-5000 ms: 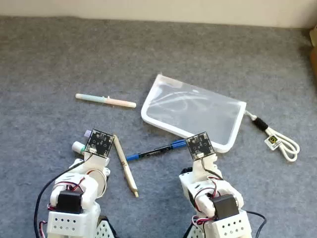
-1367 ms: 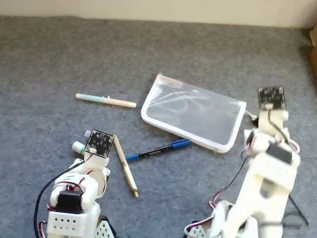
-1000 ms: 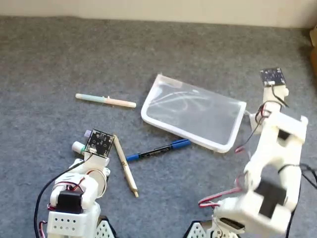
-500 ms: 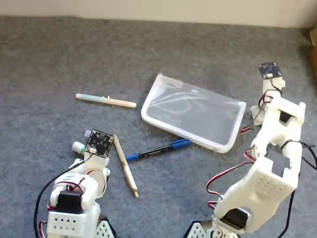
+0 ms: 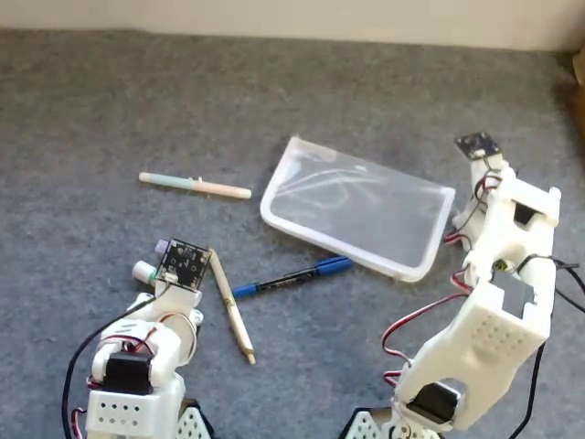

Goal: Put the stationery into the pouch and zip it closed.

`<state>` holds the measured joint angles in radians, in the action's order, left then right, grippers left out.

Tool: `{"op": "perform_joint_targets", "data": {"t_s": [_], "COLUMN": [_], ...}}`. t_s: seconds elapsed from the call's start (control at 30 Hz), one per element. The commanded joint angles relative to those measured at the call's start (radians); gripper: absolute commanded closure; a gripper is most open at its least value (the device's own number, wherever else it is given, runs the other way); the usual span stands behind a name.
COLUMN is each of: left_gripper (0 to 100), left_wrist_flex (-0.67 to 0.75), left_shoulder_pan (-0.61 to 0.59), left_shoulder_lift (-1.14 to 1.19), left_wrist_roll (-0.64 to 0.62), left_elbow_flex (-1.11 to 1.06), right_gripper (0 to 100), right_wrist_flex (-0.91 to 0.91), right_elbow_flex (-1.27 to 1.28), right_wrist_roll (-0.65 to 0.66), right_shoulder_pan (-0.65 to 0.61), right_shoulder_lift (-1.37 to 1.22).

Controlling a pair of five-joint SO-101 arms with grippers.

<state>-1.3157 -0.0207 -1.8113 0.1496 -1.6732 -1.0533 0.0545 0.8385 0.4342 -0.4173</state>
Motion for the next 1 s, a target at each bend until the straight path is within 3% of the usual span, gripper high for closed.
{"op": "perform_joint_targets", "data": {"t_s": [0.0, 0.07, 0.23, 0.4, 0.7, 0.97], "left_gripper": [97, 97, 97, 97, 97, 97], "left_wrist_flex": [-0.006, -0.006, -0.006, -0.006, -0.006, -0.006], "left_shoulder_pan": [-0.002, -0.002, -0.002, -0.002, -0.002, -0.002], "left_shoulder_lift": [-0.01, -0.01, -0.01, -0.01, -0.01, -0.01], "left_wrist_roll": [0.003, 0.003, 0.003, 0.003, 0.003, 0.003], "left_elbow_flex": [-0.022, -0.022, -0.022, -0.022, -0.022, -0.022], "right_gripper": [84.0, 85.1, 99.7, 99.2, 99.2, 99.2], "right_wrist_flex": [-0.027, -0.027, -0.036, -0.104, -0.199, -0.226], "right_elbow_flex": [-0.019, -0.019, -0.021, -0.137, -0.435, -0.704], "right_wrist_roll": [0.012, 0.012, 0.012, 0.005, -0.199, -0.29], "right_shoulder_pan": [-0.004, -0.002, 0.001, 0.012, -0.07, -0.148], "right_shoulder_lift": [0.013, 0.013, 0.022, 0.079, 0.194, 0.203]}}
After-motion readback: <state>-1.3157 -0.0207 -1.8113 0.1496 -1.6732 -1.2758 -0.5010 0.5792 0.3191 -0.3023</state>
